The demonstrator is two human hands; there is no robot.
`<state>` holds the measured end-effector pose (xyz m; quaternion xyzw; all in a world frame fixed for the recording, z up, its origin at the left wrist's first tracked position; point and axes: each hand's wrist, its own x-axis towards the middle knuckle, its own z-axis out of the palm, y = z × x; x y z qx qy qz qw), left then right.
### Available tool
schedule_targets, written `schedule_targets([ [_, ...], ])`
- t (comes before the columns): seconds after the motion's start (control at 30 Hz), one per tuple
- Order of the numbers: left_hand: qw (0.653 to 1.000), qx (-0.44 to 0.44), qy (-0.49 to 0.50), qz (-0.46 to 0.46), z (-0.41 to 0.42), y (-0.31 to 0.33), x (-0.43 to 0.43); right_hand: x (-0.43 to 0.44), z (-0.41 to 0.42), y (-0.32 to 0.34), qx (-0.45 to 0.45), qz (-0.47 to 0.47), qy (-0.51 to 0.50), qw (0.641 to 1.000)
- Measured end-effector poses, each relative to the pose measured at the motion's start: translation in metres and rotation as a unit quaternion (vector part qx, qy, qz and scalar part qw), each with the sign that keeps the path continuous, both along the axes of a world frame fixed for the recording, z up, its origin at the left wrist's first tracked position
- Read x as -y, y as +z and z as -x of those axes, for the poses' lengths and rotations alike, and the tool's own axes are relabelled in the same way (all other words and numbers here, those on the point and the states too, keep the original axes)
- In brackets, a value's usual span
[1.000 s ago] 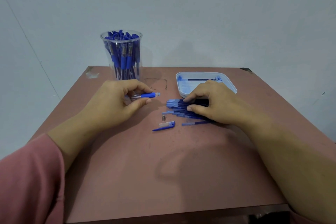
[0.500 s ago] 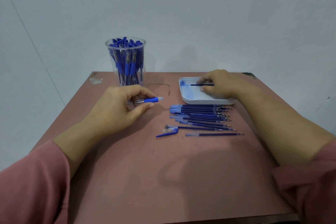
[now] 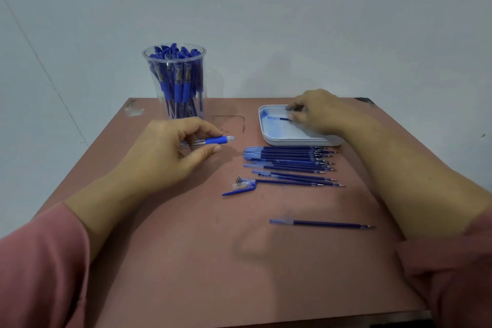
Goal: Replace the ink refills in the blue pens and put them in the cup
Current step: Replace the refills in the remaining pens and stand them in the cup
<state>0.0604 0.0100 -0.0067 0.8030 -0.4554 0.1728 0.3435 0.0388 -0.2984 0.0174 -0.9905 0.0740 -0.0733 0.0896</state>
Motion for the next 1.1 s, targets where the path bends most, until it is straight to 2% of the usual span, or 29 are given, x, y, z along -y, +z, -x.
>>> schedule_targets([
  [0.17, 1.000, -0.002, -0.003, 0.008, 0.002, 0.000, 0.000, -0.057, 0.080, 0.039, -0.012, -0.040, 0.134, 0.990],
  [0.3, 1.000, -0.011, -0.008, 0.012, 0.006, 0.000, 0.002, -0.077, 0.129, 0.019, -0.030, -0.059, 0.218, 0.974],
  [0.57, 0.999, -0.021, 0.012, 0.025, 0.024, -0.006, 0.003, -0.071, 0.155, -0.019, 0.002, -0.050, 0.234, 0.971],
  [0.8, 0.999, -0.023, 0.027, -0.005, 0.026, -0.010, 0.003, -0.070, 0.150, -0.021, 0.005, -0.061, 0.235, 0.970],
  [1.1, 0.999, -0.025, 0.030, -0.008, 0.020, -0.012, 0.000, -0.054, 0.143, -0.015, 0.008, -0.022, 0.192, 0.981],
])
